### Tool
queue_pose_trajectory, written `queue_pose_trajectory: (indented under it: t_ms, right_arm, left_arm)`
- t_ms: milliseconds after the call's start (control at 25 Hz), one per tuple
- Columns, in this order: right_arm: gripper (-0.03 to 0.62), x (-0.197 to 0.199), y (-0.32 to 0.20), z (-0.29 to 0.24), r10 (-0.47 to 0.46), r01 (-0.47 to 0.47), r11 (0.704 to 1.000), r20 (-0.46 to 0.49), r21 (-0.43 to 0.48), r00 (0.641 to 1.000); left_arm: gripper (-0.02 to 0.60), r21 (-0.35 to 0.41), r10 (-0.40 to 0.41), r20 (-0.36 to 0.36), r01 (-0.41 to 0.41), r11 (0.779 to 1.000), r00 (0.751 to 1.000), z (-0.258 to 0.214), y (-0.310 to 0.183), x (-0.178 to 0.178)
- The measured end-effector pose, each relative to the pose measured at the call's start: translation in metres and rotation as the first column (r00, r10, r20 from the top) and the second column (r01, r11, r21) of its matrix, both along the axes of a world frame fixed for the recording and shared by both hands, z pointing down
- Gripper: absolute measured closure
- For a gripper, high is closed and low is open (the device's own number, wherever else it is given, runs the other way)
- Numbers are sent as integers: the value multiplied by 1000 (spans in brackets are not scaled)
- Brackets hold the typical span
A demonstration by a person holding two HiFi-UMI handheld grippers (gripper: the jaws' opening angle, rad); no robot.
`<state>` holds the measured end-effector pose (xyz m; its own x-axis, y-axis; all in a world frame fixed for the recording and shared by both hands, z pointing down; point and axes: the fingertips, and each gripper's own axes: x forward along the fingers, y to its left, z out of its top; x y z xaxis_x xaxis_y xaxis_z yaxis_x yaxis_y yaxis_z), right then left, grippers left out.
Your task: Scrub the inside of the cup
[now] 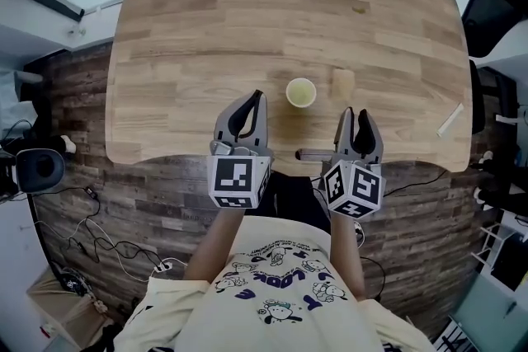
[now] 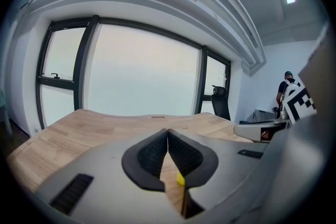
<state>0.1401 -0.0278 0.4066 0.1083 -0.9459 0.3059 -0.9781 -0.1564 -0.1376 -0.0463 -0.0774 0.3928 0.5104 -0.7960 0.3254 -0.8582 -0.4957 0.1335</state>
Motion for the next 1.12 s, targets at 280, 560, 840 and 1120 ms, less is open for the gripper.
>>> queue_pose_trajectory:
  t_ms: [280,560,840,1120]
  right_arm:
    - [459,15,-14,25,1,-1,998,14,-64,1000]
    - [451,24,-28,40,-1,2,995,9,-97,1000]
    - [422,31,-35,72,-8,12,984,23,-178,1000]
    - [401,34,-38,104,-25,32,963,28,-268,999]
  left_arm:
    - [572,-25,-18,23,19,1000,1000,17,-11,11]
    - [571,-68,-26,35,28,997,999,32,-24,21]
    - [571,-103,-27,58,33,994,998,48,-32,28]
    - [571,-138,-48,78,58,989,996,62,-37,27]
